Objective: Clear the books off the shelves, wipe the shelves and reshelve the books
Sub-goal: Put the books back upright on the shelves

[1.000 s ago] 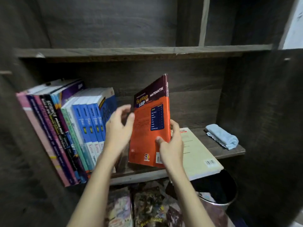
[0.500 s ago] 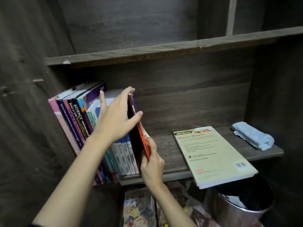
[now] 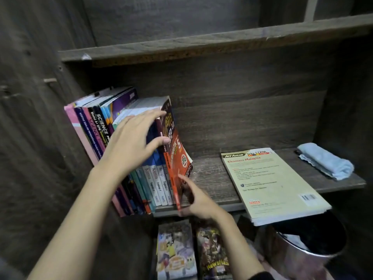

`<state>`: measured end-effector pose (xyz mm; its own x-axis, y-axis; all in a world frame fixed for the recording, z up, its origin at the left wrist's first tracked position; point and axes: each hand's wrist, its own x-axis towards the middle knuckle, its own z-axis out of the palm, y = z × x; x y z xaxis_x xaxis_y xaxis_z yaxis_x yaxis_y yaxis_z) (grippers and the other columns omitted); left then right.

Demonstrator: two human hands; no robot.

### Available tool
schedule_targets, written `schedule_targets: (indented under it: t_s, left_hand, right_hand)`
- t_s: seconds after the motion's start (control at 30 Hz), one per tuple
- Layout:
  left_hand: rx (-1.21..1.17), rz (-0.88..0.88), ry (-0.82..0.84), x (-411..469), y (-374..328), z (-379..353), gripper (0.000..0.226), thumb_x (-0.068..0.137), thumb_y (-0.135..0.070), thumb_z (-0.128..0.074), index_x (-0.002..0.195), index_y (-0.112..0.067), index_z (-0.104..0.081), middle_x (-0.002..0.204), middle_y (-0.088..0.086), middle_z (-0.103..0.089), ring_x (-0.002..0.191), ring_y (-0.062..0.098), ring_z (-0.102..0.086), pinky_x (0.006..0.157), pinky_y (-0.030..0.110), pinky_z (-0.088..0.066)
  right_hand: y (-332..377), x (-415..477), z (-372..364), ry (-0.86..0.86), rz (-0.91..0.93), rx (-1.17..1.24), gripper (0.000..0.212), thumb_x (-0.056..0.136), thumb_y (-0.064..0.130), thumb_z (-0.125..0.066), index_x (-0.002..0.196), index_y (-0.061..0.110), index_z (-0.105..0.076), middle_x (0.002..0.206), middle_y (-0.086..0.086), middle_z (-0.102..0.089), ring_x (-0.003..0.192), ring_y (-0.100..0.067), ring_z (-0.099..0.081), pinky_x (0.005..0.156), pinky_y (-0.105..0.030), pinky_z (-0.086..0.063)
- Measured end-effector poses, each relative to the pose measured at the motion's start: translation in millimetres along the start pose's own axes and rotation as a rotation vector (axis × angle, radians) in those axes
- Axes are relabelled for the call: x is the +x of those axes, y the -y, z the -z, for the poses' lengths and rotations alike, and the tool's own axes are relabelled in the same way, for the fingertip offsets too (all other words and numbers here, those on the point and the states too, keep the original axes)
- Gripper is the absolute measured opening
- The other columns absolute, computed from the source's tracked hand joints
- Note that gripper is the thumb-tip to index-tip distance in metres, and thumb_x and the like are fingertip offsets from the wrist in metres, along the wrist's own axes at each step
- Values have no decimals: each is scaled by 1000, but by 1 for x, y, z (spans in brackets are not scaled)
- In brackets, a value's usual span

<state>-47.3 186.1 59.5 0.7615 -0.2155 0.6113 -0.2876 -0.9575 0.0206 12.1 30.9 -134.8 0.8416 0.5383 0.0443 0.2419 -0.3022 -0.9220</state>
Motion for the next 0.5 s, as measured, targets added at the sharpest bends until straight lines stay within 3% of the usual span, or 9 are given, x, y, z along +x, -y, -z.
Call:
schedule_targets:
  t_s: [0.1,0.23,0.5]
  left_hand:
    - [-9,14,2,0,1,0,62,82,-44,-65,137,-24,-45,139,-2,-51,127,23,-45,105,36,-31]
    - [8,3,-39,1,7,-6,60,79,-43,-69,132,-21,-51,134,-1,-55,125,22,-49,104,39,-34]
    - [64,36,-141,7,8,-19,59,76,-42,-73,128,-19,-56,128,-1,-60,119,23,-52,99,39,-32]
  right_hand:
    - [-5,2,4,-70,-54,-92,97,63,11,-86,142,35,-36,137,-3,-50,129,-18,-46,109,-28,-35]
    - [-7,7,-6,-115,-55,-108,92,73,8,-79,148,28,-30,145,-3,-45,133,-16,-42,112,-25,-30]
    - [-13,20,-11,-173,-112,-247,78,83,17,-72,148,30,-30,137,-9,-50,129,-25,-43,106,-25,-31]
